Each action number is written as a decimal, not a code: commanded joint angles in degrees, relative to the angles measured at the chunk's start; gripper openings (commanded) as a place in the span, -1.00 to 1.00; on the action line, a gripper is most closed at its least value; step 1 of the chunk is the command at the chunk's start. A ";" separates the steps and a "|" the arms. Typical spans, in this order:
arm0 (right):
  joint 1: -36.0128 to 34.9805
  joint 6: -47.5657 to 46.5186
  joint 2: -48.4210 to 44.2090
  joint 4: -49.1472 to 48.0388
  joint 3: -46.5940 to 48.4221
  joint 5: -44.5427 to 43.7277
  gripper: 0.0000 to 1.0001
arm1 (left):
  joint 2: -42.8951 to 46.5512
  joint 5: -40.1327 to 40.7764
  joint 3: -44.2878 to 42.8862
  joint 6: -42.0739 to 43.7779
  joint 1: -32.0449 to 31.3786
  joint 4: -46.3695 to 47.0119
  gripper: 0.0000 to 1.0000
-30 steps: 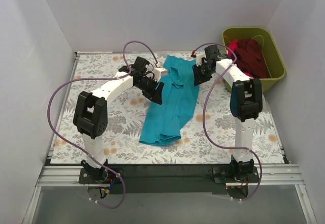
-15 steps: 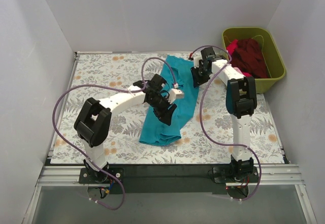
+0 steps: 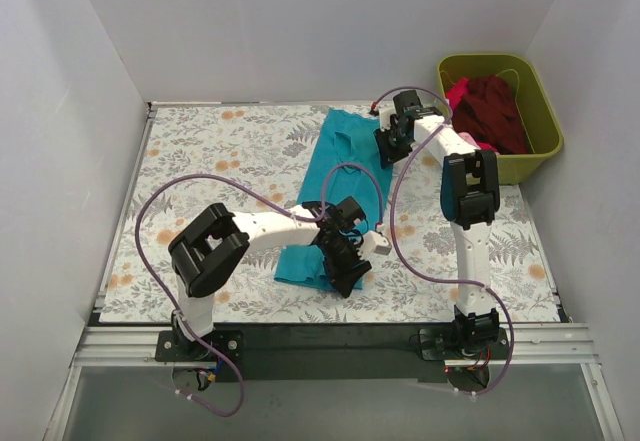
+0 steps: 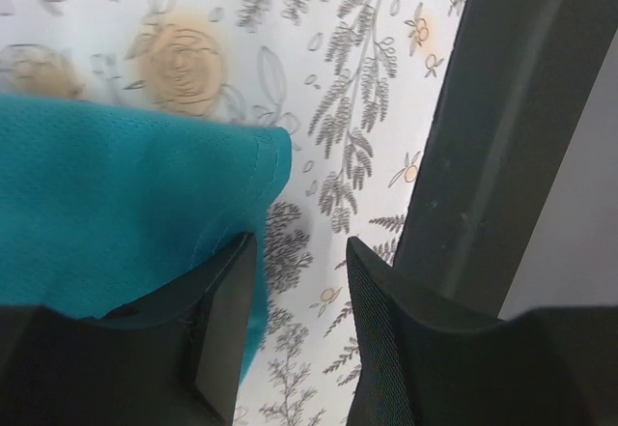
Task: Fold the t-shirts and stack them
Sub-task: Fold the tshirt
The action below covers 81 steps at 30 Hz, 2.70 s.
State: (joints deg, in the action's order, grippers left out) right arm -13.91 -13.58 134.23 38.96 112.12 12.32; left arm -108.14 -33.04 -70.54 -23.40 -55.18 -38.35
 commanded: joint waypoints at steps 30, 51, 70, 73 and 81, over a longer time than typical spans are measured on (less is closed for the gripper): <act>-0.50 -0.30 7.98 -7.23 11.82 8.69 -0.31 | 21.13 9.12 12.18 1.77 -2.92 19.26 -0.13; -0.42 -0.74 7.97 -8.02 8.65 8.08 -0.35 | 1.70 14.14 12.53 5.73 -6.52 37.21 -0.45; -0.41 0.22 9.29 -8.29 9.96 8.34 -0.35 | 8.99 18.63 10.16 -0.51 -14.51 34.04 -0.20; -0.41 0.75 9.12 -8.29 10.05 8.95 -0.35 | 11.19 17.40 10.86 -0.33 -16.36 32.99 -0.18; -0.41 2.59 2.44 -8.55 7.16 15.53 -0.31 | 20.67 10.73 14.73 -3.58 -13.65 26.40 -0.21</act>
State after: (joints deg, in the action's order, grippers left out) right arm -14.00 -12.53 141.56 30.20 120.84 23.27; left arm -93.36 -18.02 -57.25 -25.23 -70.89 -8.75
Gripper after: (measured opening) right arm 0.343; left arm 0.400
